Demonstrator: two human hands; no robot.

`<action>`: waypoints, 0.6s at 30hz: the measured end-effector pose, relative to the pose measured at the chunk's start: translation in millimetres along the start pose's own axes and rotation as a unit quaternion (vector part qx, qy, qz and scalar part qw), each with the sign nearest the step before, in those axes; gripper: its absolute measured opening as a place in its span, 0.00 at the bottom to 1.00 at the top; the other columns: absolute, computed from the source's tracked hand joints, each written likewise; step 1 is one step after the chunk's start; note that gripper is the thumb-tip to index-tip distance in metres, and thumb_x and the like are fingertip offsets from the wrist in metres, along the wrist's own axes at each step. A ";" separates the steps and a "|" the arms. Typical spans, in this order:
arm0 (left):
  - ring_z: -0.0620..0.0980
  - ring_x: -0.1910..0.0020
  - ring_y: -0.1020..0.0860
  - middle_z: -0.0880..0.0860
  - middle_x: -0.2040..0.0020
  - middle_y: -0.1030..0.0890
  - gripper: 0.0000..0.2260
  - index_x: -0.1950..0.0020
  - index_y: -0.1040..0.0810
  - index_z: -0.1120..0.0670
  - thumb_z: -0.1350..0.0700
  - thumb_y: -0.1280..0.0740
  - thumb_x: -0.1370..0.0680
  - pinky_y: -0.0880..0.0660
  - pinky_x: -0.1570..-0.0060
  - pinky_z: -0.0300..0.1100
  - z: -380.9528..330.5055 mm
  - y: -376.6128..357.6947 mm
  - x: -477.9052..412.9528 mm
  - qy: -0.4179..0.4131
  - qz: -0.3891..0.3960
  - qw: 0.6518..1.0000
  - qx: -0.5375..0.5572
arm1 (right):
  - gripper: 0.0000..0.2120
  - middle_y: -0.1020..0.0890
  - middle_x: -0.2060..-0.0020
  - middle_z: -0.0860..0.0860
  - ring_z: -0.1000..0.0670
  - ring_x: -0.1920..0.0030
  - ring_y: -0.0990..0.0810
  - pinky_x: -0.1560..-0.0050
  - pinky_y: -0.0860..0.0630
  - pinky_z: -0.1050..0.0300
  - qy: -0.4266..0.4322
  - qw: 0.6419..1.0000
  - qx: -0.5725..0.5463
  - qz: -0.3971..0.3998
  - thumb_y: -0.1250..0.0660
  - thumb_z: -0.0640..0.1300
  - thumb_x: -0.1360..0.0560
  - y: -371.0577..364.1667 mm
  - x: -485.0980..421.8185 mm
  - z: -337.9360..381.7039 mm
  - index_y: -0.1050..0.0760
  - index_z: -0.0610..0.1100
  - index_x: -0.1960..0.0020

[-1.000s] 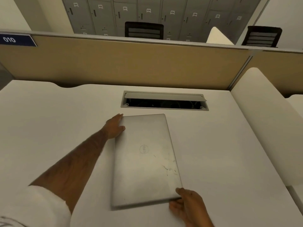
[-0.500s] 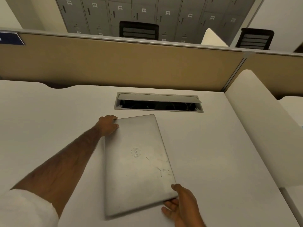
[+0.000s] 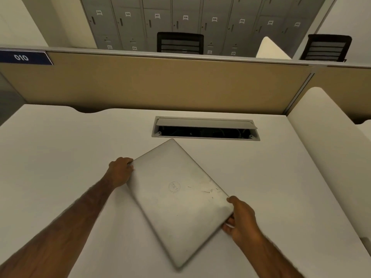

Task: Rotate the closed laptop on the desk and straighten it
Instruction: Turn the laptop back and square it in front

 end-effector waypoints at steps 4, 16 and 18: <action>0.61 0.52 0.23 0.58 0.55 0.22 0.10 0.62 0.27 0.52 0.60 0.43 0.22 0.32 0.44 0.49 13.9 -5.8 19.1 0.000 0.017 1.000 0.002 | 0.14 0.18 0.51 0.40 0.41 0.53 0.21 0.51 0.22 0.46 0.022 0.999 0.008 -0.025 0.30 0.40 0.28 -4.1 -18.0 17.5 0.21 0.39 0.44; 0.61 0.45 0.23 0.55 0.46 0.21 0.13 0.45 0.23 0.55 0.51 0.40 0.25 0.27 0.46 0.51 28.2 -16.3 65.1 0.081 -0.014 0.995 0.050 | 0.10 0.24 0.58 0.41 0.43 0.57 0.26 0.58 0.27 0.48 0.113 0.993 0.044 -0.006 0.30 0.41 0.32 -7.8 -63.5 44.5 0.23 0.40 0.52; 0.58 0.50 0.21 0.53 0.54 0.19 0.11 0.54 0.21 0.56 0.52 0.40 0.26 0.27 0.54 0.46 18.1 -10.6 62.9 0.075 -0.029 0.993 0.081 | 0.12 0.23 0.58 0.41 0.43 0.57 0.24 0.58 0.26 0.48 0.116 0.991 0.063 -0.003 0.30 0.43 0.34 -0.2 -53.5 26.4 0.24 0.38 0.54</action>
Point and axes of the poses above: each hand's wrist, its own x-axis away from the middle knuckle, its own y-axis out of the back of the hand, z = x × y, the point moved 3 cm from there along -x, towards the middle knuckle
